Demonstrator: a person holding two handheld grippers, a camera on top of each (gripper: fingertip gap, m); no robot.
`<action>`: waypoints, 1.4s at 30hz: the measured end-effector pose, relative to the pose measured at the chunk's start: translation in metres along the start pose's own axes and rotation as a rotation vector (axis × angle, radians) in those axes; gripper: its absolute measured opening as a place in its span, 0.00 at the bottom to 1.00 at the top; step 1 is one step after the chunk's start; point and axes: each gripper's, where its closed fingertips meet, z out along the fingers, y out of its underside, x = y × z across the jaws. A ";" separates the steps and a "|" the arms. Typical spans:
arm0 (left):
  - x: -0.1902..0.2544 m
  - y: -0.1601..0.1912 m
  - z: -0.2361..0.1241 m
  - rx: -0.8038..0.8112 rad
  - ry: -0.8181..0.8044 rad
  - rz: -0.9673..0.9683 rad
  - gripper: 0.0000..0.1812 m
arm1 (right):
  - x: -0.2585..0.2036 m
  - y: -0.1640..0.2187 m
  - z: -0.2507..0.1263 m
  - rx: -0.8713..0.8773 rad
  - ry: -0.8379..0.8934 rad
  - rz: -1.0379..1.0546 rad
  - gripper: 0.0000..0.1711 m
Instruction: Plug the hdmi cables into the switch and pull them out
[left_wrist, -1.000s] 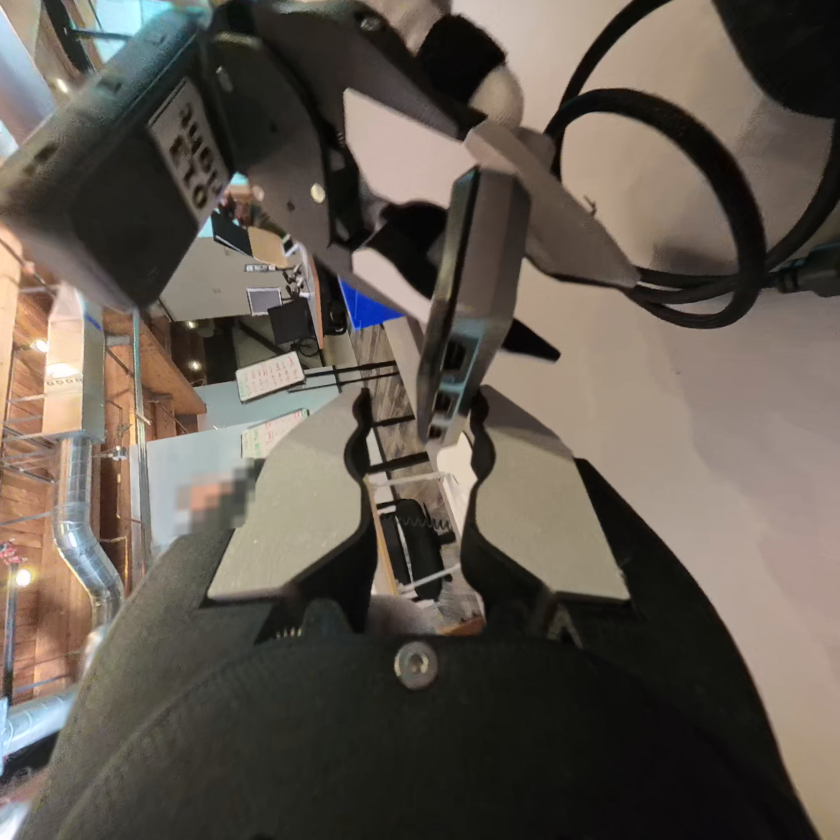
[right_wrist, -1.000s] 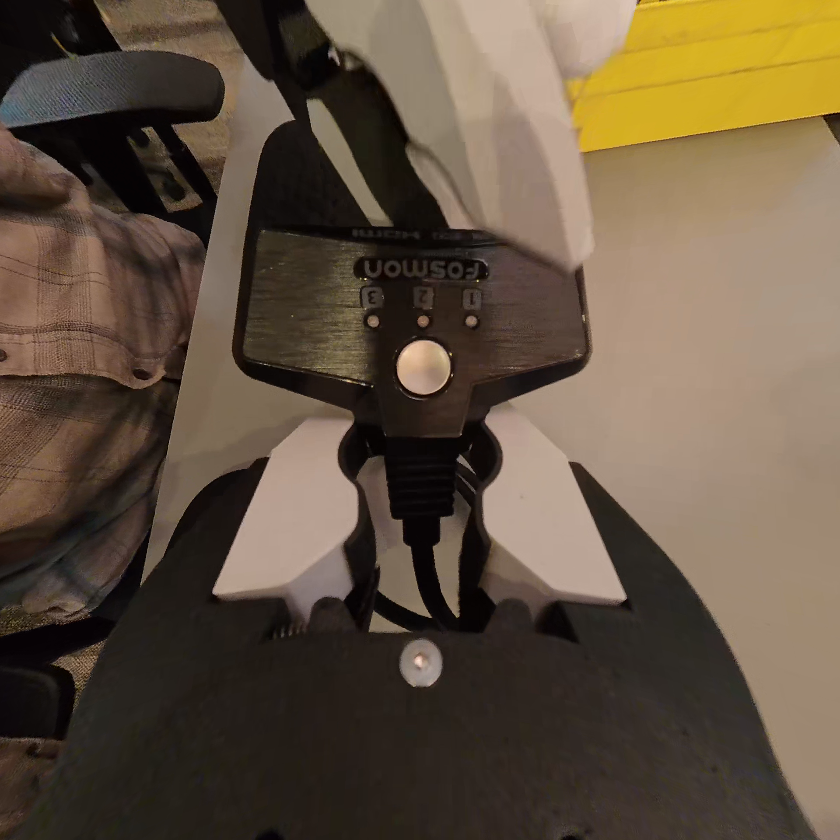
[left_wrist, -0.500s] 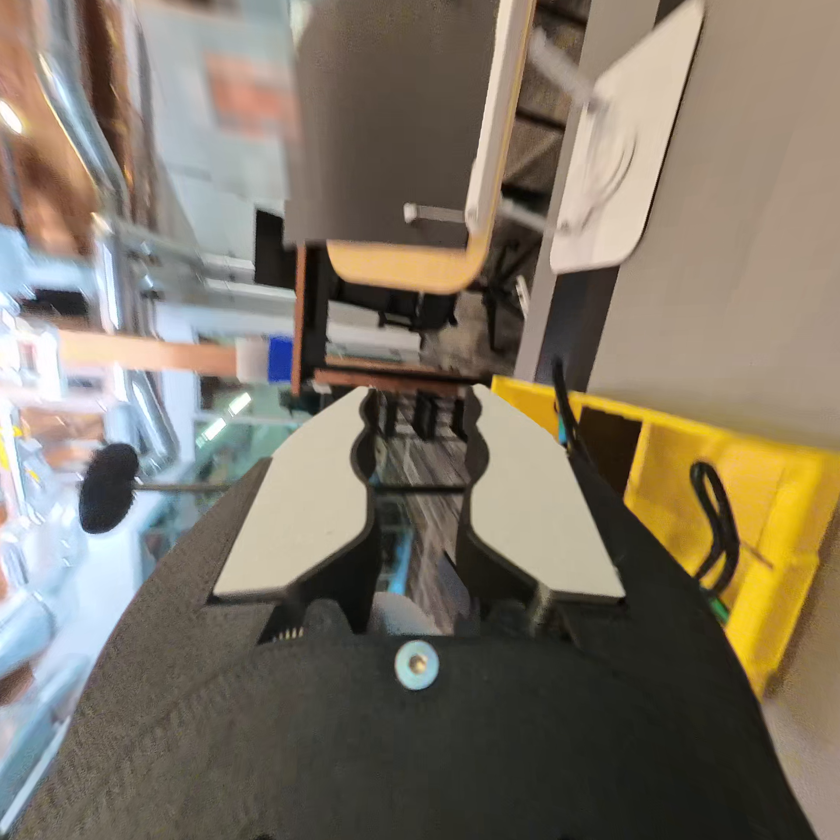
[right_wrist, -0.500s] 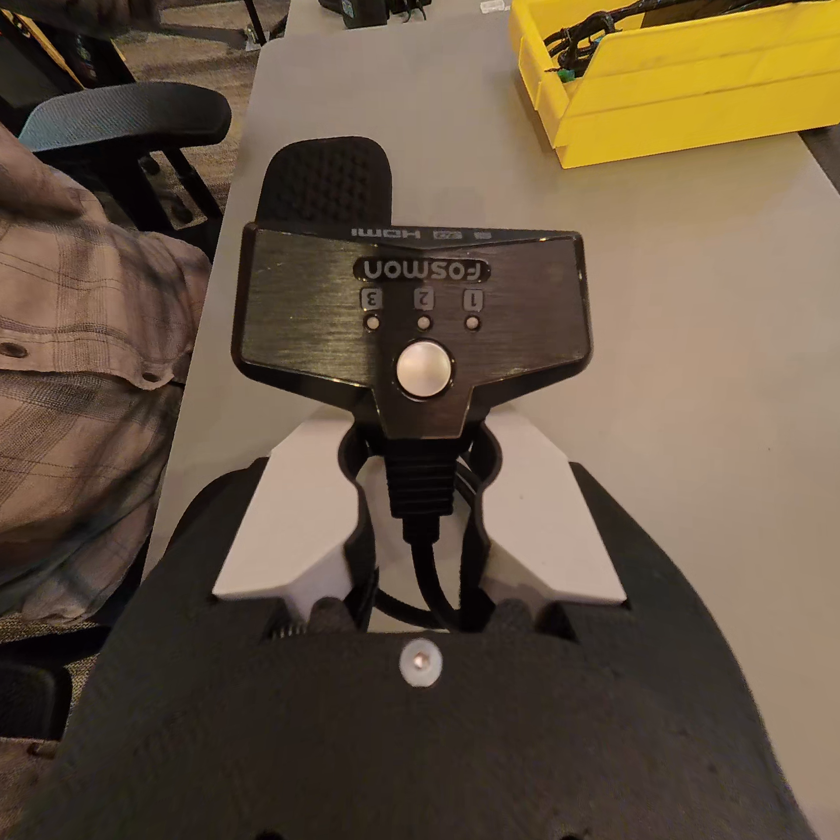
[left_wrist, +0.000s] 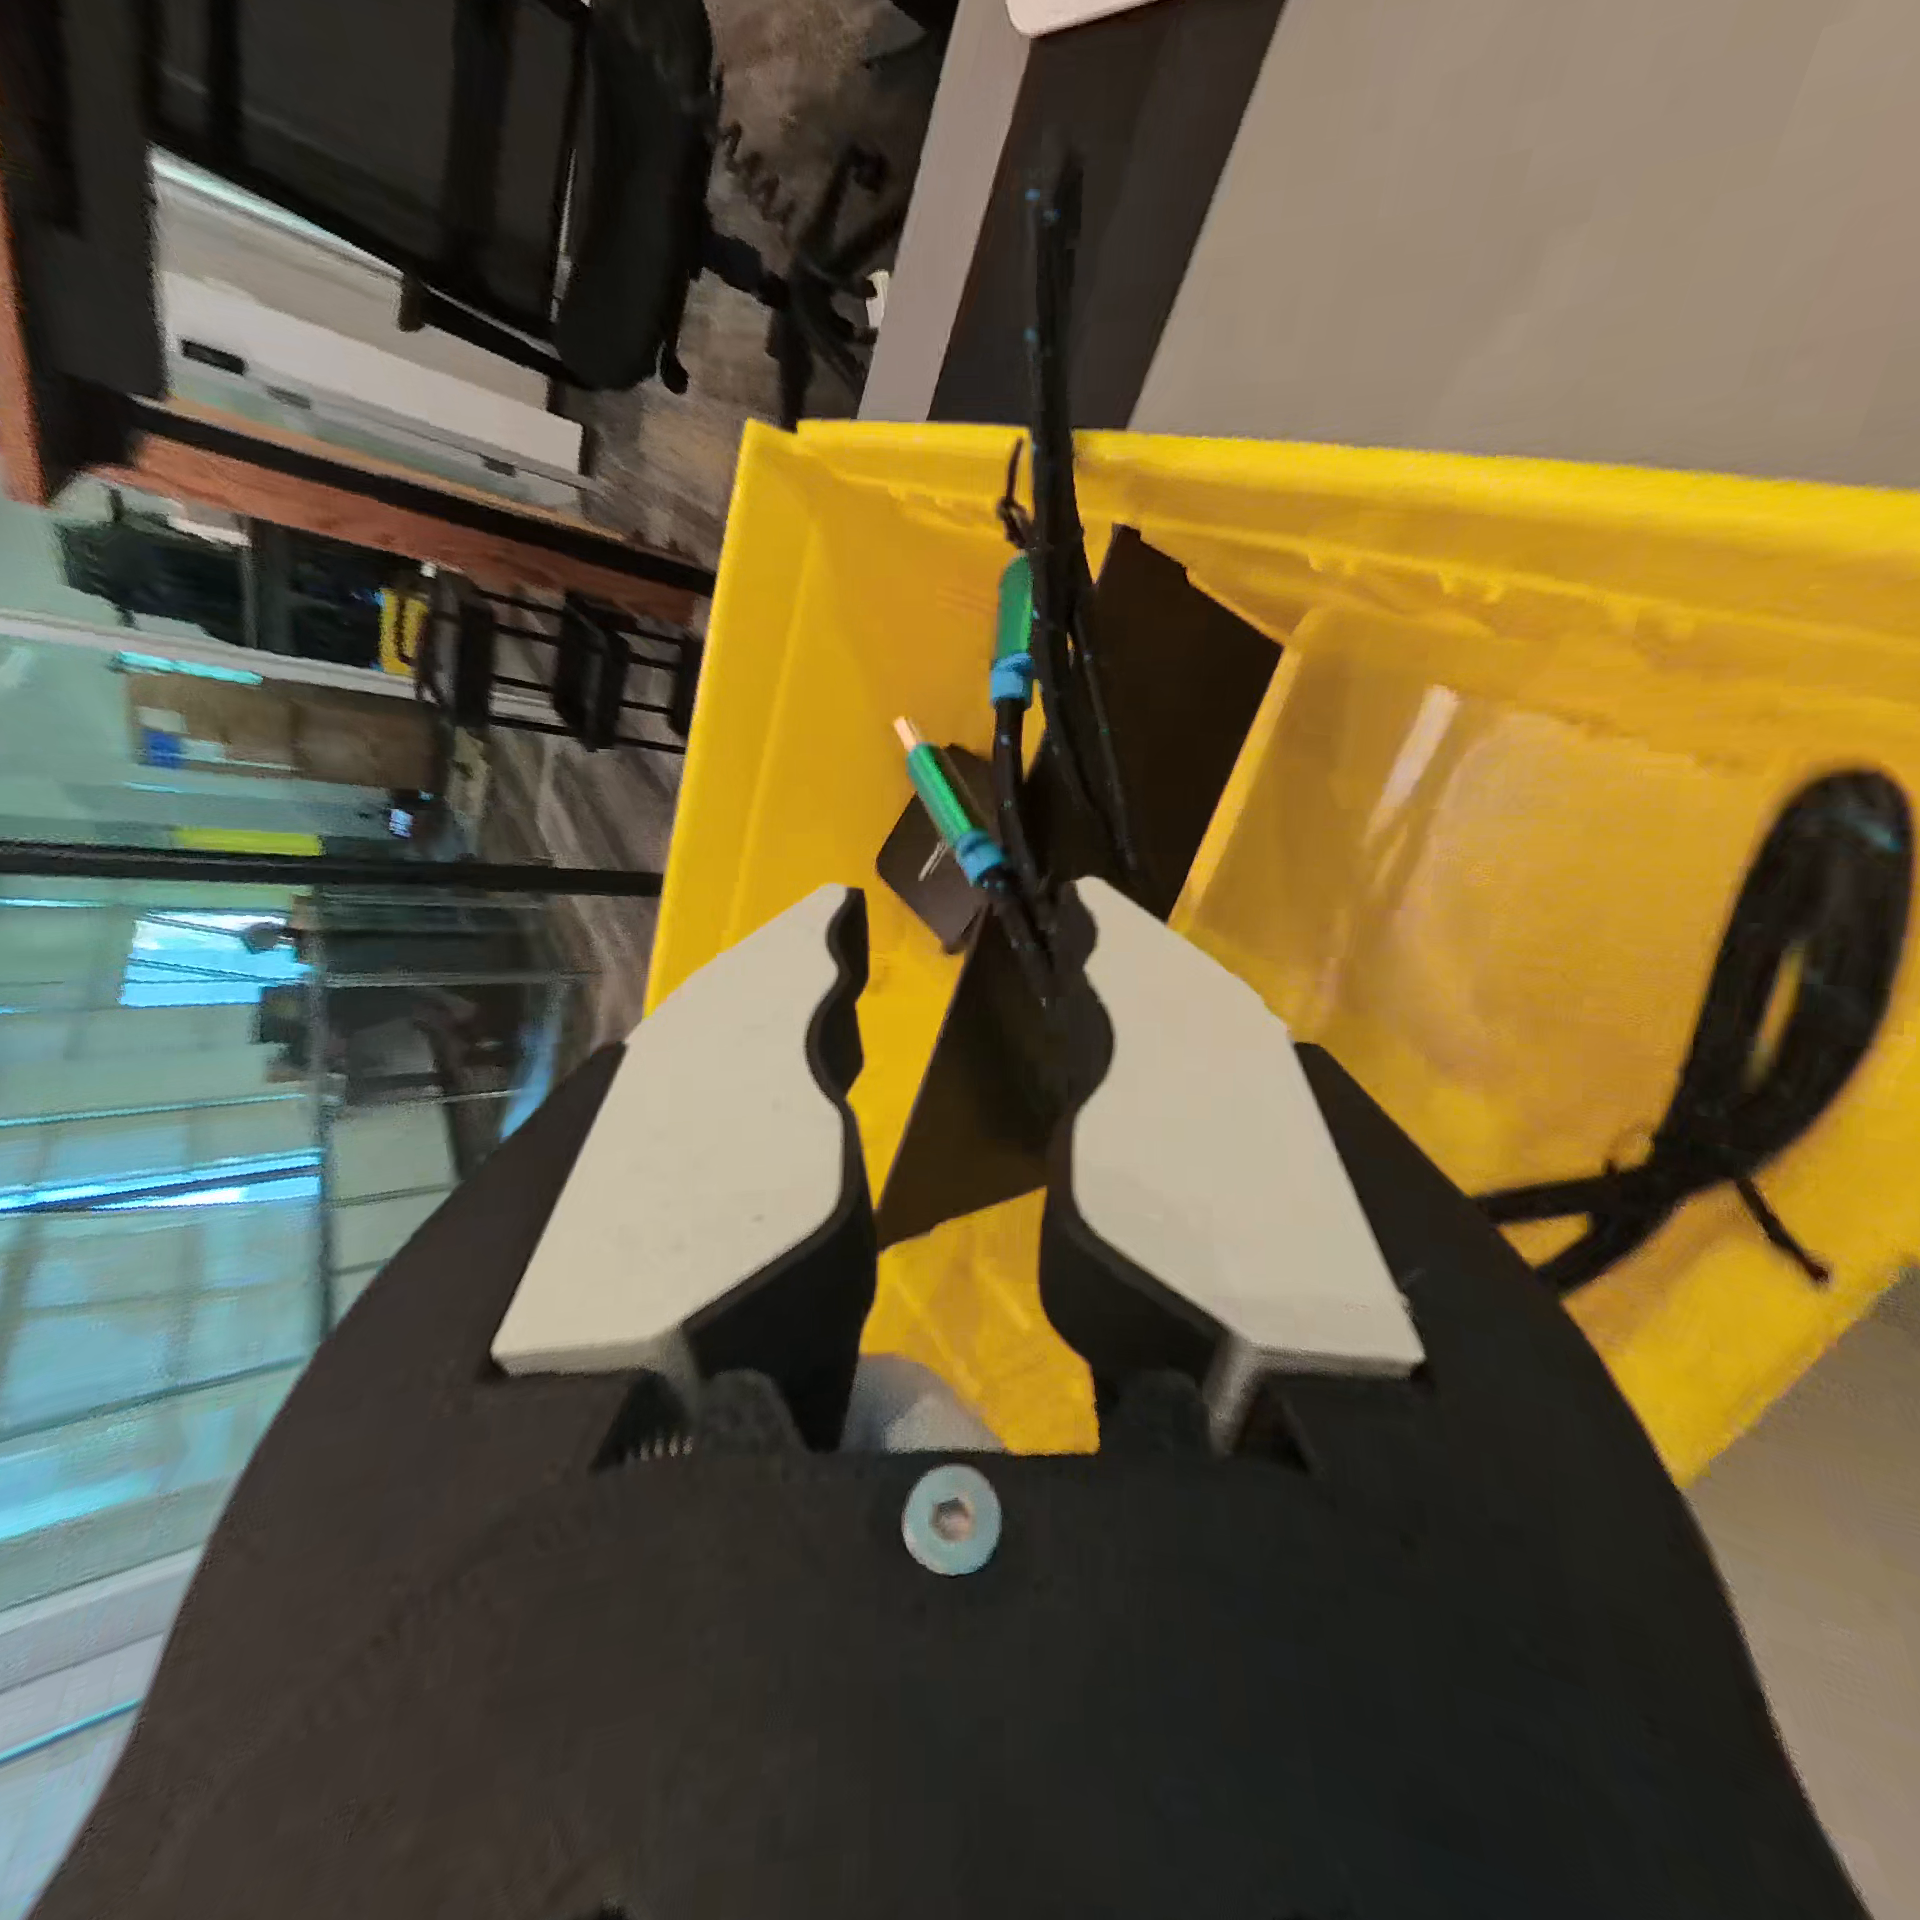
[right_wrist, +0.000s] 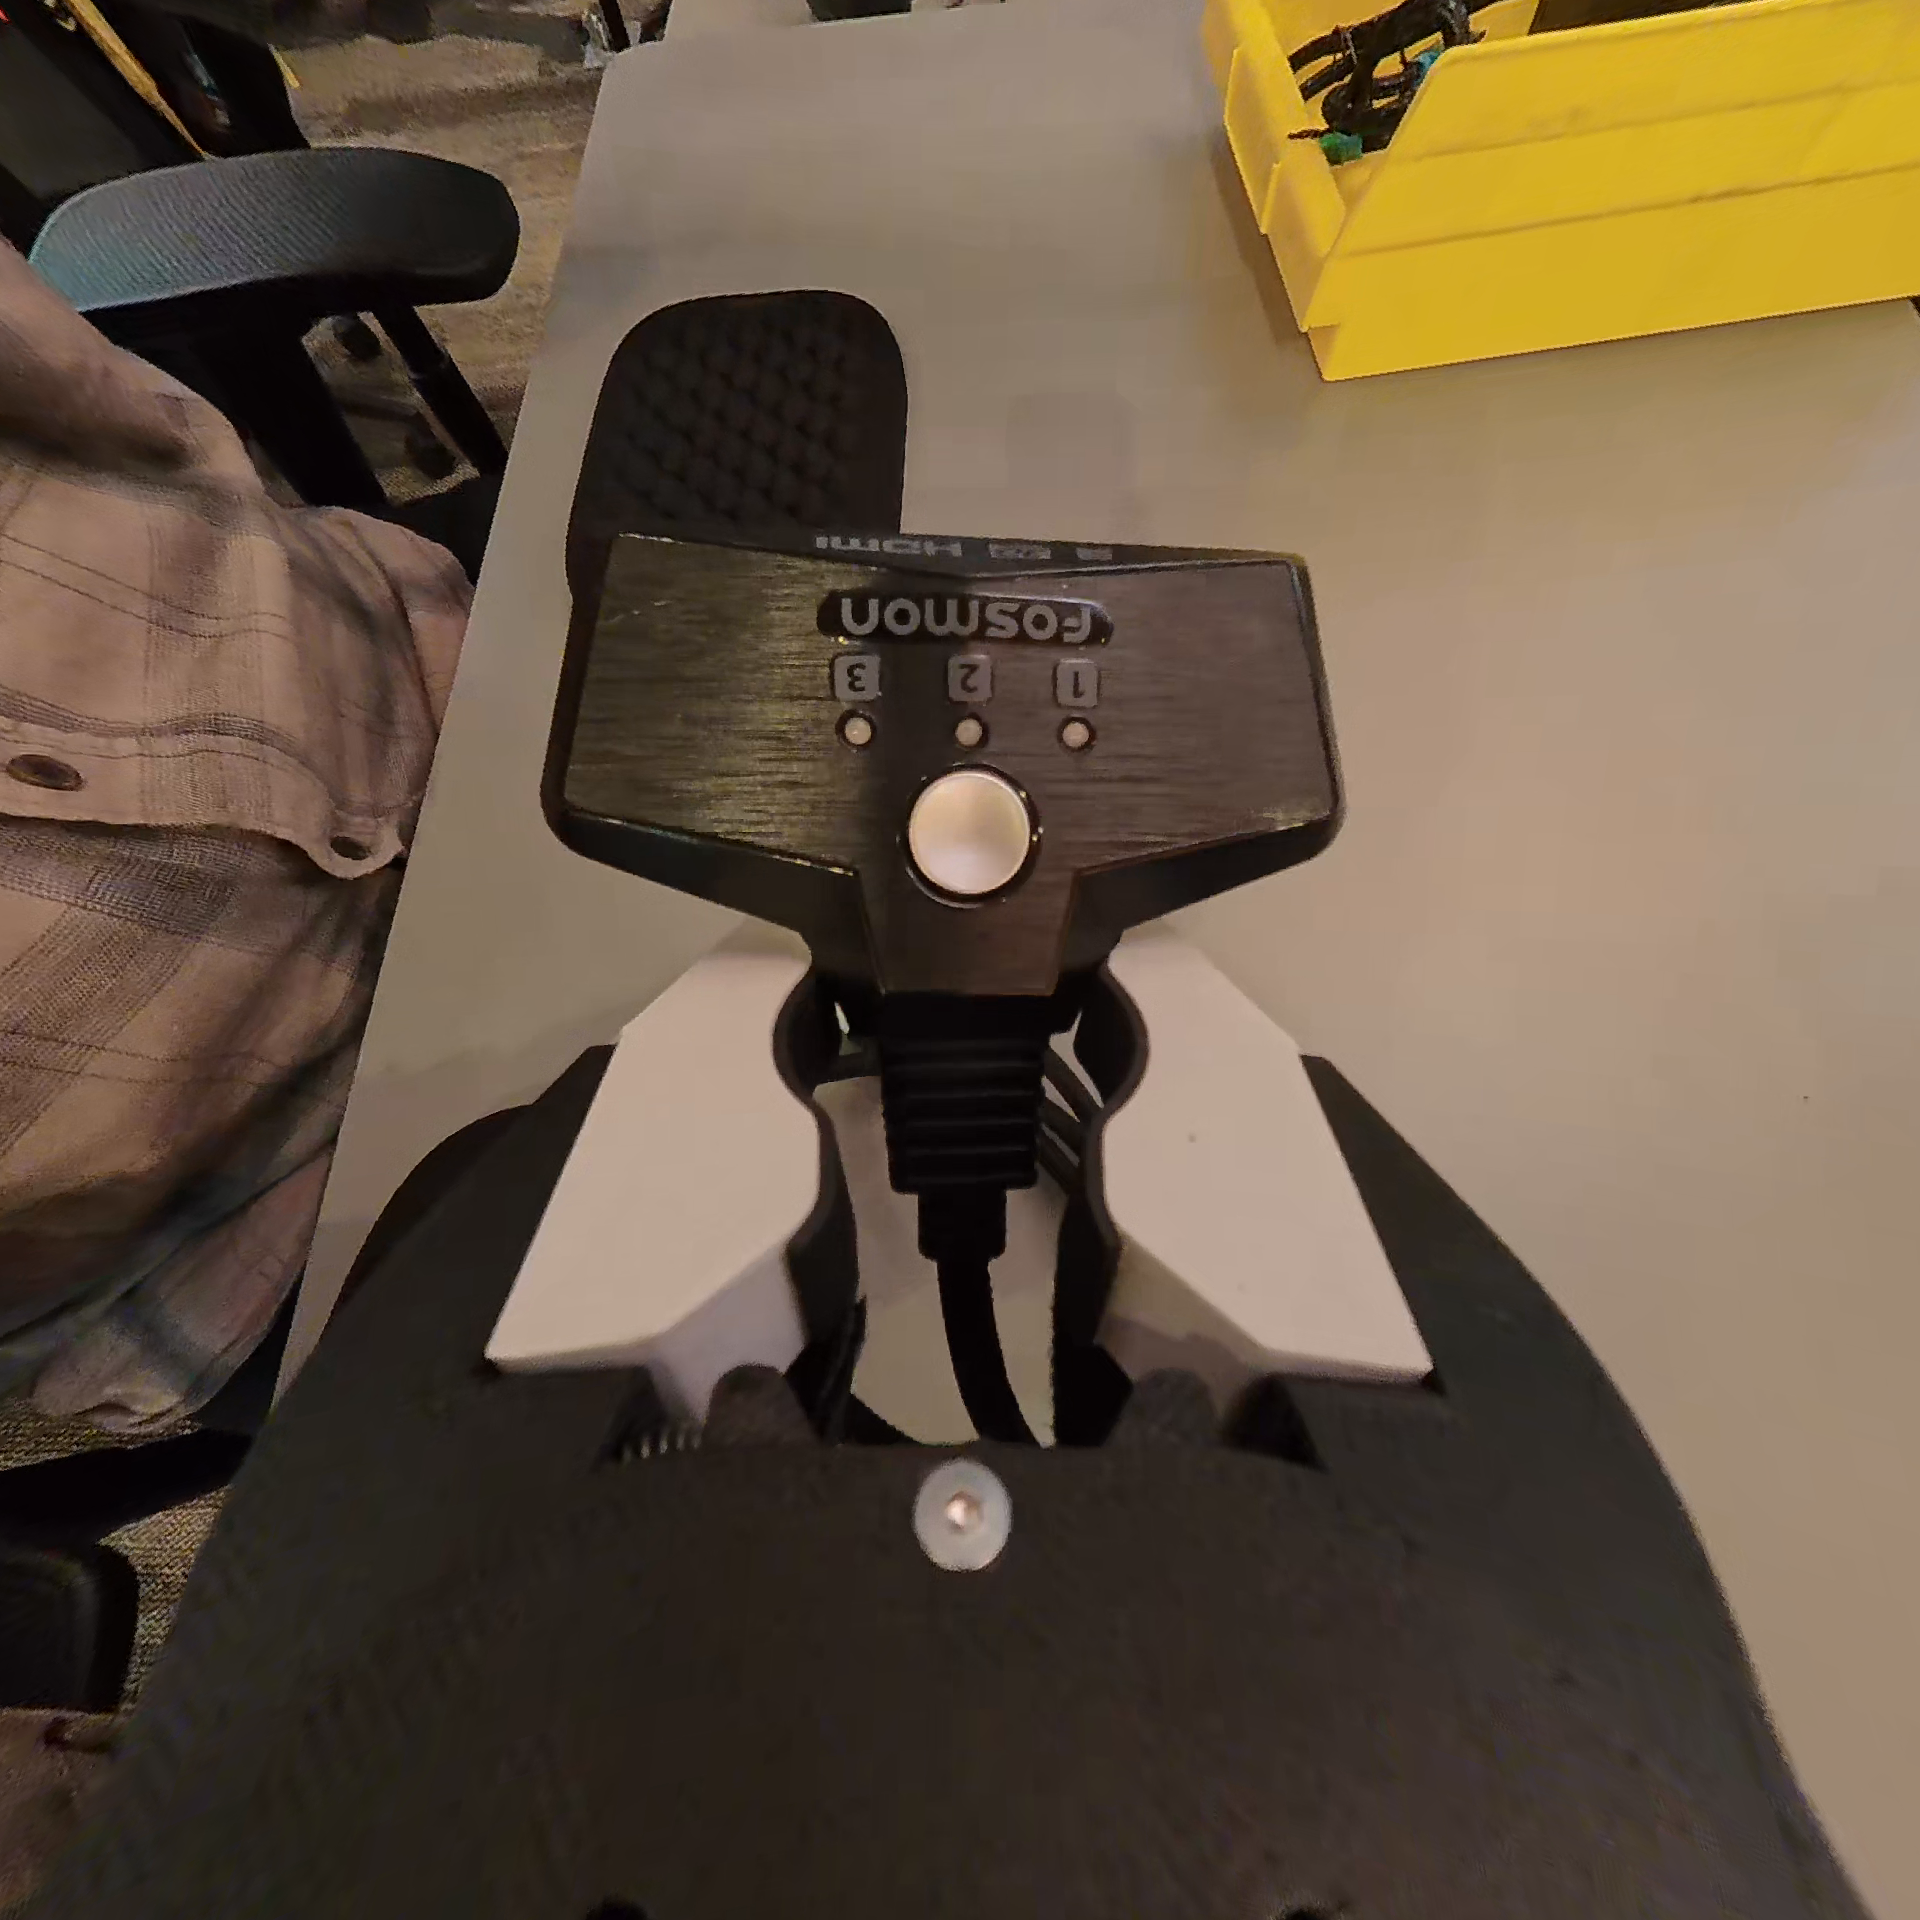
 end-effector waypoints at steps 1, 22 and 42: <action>-0.003 -0.003 0.007 0.025 0.008 -0.063 0.17 | 0.000 0.001 0.000 0.002 -0.004 0.002 0.24; -0.022 -0.007 0.027 0.126 0.304 -0.599 0.11 | 0.006 0.008 -0.003 0.041 -0.011 0.033 0.24; 0.020 -0.140 -0.152 0.242 -0.020 0.147 0.11 | 0.005 0.000 -0.012 0.043 0.029 -0.004 0.24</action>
